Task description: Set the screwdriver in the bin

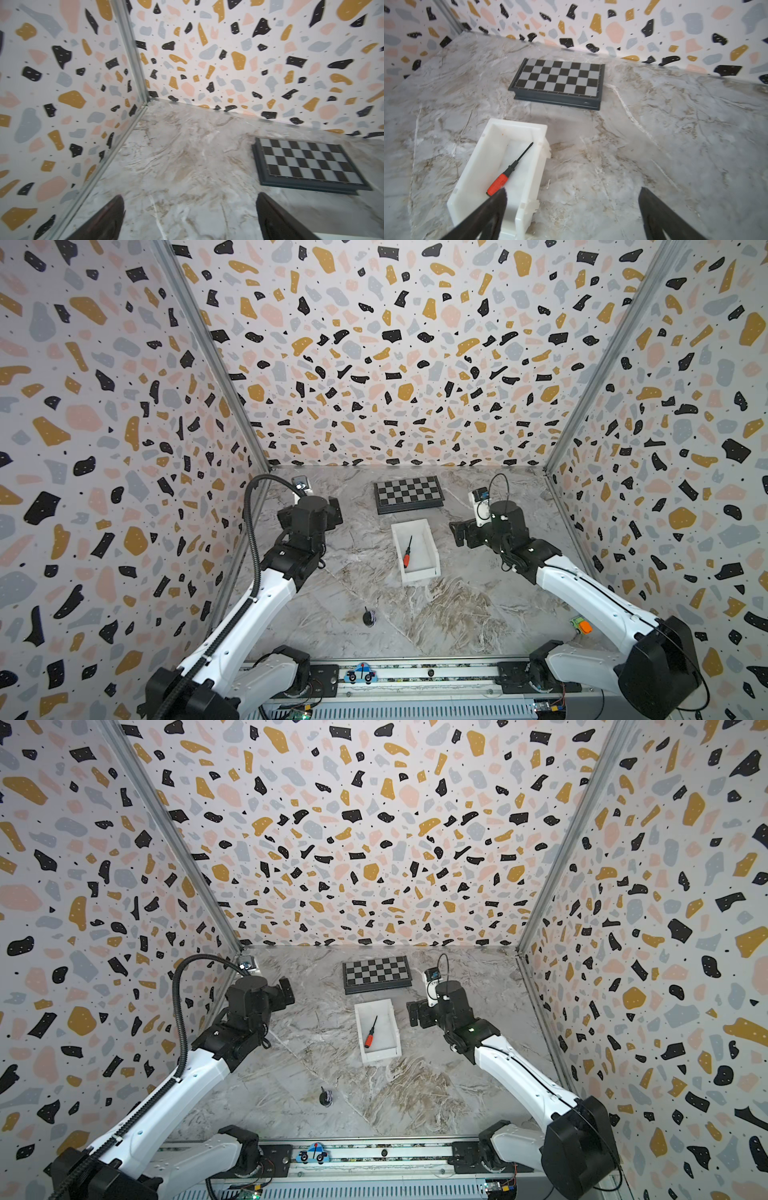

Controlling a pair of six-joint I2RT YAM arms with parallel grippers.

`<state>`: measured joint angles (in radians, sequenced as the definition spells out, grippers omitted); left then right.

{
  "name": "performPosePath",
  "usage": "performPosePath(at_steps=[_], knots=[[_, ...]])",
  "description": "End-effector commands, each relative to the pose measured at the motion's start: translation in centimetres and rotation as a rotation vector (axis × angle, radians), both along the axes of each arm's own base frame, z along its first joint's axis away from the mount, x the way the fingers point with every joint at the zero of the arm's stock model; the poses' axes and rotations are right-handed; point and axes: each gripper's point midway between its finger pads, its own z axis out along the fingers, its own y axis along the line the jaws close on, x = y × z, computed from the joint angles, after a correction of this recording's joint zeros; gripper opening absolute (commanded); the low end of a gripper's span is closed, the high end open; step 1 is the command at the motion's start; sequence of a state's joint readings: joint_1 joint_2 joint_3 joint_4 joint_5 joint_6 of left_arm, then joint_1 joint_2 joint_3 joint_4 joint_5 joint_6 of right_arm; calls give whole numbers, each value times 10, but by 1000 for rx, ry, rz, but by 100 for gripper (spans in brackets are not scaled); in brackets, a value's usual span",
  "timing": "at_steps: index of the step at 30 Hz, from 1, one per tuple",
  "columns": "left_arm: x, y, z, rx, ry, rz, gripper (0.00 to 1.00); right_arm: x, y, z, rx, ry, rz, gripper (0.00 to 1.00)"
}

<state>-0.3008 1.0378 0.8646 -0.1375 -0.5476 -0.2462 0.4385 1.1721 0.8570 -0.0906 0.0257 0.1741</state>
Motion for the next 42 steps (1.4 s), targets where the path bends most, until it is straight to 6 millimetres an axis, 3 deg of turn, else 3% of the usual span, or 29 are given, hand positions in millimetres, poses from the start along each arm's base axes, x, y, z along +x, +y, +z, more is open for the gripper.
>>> performPosePath(at_steps=[1, 6, 10, 17, 28, 33, 42], knots=[[-8, 34, 24, 76, -133, 103, 100, -1, -32, 12, 71, -48, -69, 99], [-25, 48, 21, 105, -271, 94, 100, -5, -75, 30, 96, -156, -181, 99], [-31, 50, 3, 107, -308, 100, 100, -2, -97, 35, 71, -193, -241, 99], [-48, 65, -36, 165, -336, 177, 100, 0, -110, 33, -19, -317, -247, 99], [-51, 60, -80, 112, -334, 149, 100, 2, -115, 4, -41, -436, -251, 99], [-45, 54, -100, 132, -287, 104, 100, 7, -135, -15, -64, -424, -329, 99], [-43, 52, -108, 124, -308, 99, 100, -1, -159, -31, -30, -421, -387, 99]])
